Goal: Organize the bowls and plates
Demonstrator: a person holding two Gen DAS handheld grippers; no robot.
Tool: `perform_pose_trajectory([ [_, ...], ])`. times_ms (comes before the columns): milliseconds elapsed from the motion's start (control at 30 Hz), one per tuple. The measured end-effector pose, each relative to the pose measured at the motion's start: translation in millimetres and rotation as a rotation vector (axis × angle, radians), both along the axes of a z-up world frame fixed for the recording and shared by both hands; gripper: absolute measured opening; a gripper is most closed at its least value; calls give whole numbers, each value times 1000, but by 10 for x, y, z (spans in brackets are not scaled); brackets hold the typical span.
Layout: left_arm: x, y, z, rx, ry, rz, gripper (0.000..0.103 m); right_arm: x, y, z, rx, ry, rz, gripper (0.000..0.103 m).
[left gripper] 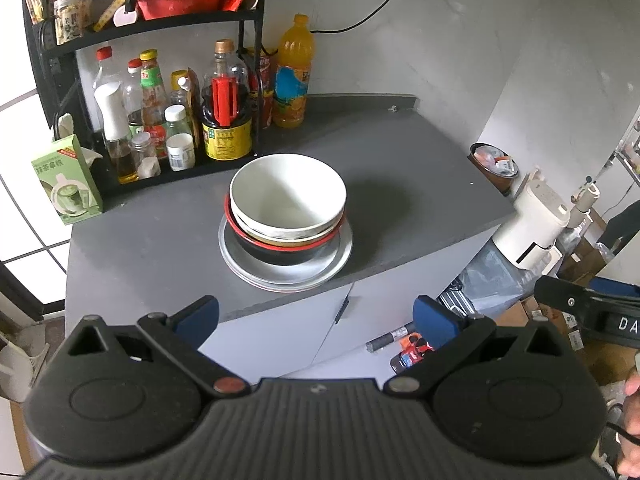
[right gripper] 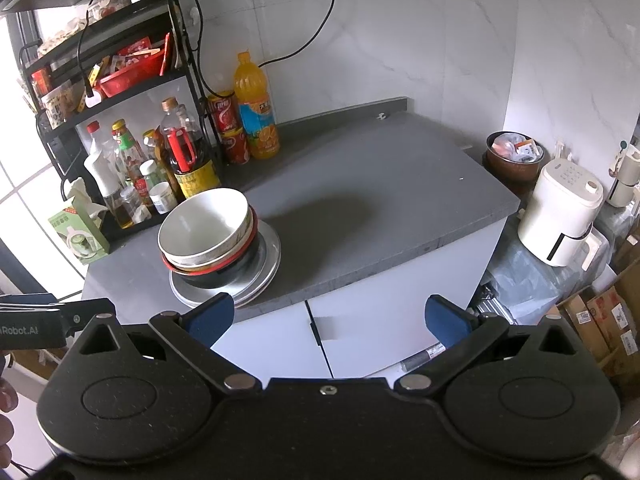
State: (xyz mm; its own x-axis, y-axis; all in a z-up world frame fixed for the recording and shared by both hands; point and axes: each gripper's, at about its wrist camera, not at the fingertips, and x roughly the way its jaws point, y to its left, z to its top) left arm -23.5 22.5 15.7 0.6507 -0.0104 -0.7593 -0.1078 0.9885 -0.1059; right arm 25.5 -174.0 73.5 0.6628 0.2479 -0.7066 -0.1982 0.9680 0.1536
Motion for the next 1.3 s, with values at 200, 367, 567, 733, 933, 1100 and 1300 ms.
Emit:
perform_pose_trajectory([
  [200,14,-8,5,4,0,0,102,5,-16,24,0,-11,-7,102],
  [367,10,-33,30,14,-8,-7,102,4,-20,33,15,5,-11,102],
  [567,2,-81,76,23,-20,-19,102,-20,-30,53,17,-4,-2,103],
  [733,0,-128,91,30,-23,-25,102,-20,-57,59,20,-3,-6,103],
  [933,6,-153,96,26,-21,-24,102,-32,-36,57,17,-7,-7,103],
  [1100,9,-180,101,29,-23,-27,102,-28,-59,60,17,-2,-6,103],
  [1300,14,-183,108,26,-24,-31,102,-16,-106,54,21,-5,5,103],
])
